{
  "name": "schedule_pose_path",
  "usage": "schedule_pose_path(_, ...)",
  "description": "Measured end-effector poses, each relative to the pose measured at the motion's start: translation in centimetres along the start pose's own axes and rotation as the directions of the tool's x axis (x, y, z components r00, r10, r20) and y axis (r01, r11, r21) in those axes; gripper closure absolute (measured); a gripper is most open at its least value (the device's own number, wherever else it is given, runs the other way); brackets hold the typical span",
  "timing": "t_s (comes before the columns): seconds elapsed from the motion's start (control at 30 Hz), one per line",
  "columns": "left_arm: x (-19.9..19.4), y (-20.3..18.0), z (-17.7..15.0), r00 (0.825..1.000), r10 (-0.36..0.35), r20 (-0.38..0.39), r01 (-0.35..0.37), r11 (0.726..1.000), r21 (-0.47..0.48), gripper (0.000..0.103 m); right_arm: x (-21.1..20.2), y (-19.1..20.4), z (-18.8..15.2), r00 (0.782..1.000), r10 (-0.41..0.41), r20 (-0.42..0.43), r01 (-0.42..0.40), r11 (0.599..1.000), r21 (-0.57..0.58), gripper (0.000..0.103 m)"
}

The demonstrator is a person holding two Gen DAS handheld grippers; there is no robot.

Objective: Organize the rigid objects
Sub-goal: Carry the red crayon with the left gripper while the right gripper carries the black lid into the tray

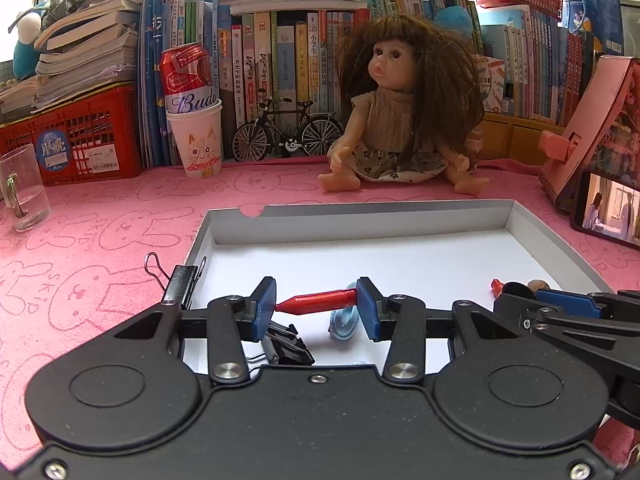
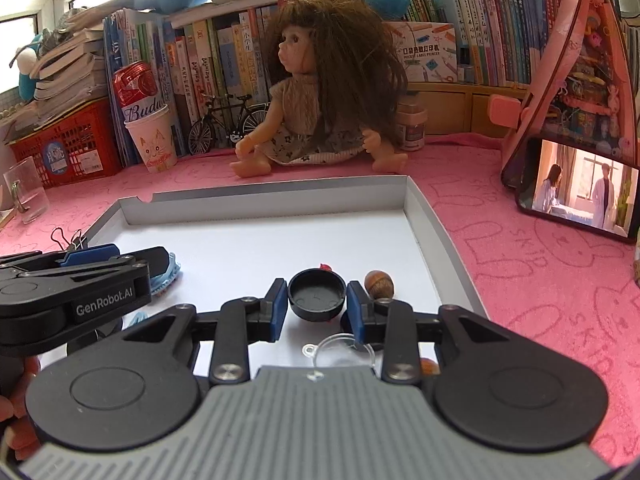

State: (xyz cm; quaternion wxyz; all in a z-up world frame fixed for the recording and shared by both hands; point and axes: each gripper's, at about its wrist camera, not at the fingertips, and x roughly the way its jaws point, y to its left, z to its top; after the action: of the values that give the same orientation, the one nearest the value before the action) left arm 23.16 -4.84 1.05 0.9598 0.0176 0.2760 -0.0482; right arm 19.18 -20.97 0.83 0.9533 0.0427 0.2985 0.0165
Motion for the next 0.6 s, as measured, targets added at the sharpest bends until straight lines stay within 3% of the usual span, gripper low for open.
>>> schedule_pose_path(0.6, 0.53, -0.32, 0.03, 0.999, 0.021, -0.030, -0.020, 1.000, 0.022, 0.061, 0.31, 0.39, 0.20, 1.000, 0.006, -0.007, -0.006, 1.000, -0.031, 0.066)
